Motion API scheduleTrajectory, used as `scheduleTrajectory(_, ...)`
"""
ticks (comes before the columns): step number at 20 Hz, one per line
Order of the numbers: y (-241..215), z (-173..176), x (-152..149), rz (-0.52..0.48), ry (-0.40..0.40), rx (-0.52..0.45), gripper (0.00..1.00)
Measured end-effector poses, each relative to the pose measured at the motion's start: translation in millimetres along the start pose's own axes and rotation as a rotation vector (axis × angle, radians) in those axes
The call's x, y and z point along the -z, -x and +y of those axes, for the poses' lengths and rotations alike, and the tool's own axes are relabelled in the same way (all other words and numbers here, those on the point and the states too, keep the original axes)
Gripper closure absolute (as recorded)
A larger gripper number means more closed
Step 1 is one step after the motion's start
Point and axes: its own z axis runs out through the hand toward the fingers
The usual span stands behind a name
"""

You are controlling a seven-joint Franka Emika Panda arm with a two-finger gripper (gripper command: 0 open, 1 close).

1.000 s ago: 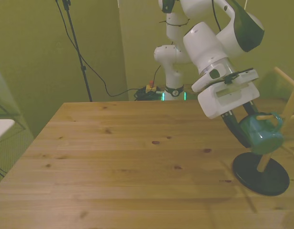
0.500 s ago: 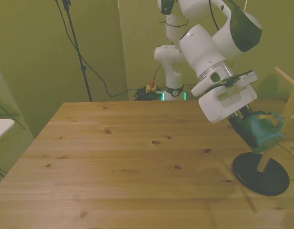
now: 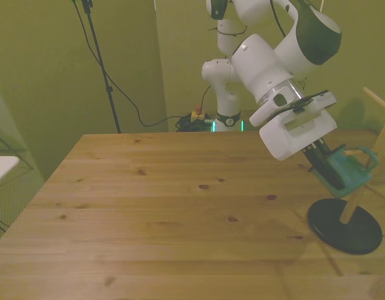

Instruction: Unload the mug

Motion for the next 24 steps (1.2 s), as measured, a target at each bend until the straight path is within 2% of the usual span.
scheduleTrajectory(11,-4.8,3.2,6.9,0.082,-0.055,0.001,1.0)
scheduleTrajectory(24,-23.4,40.4,39.3,0.121,-0.059,-0.053,1.0)
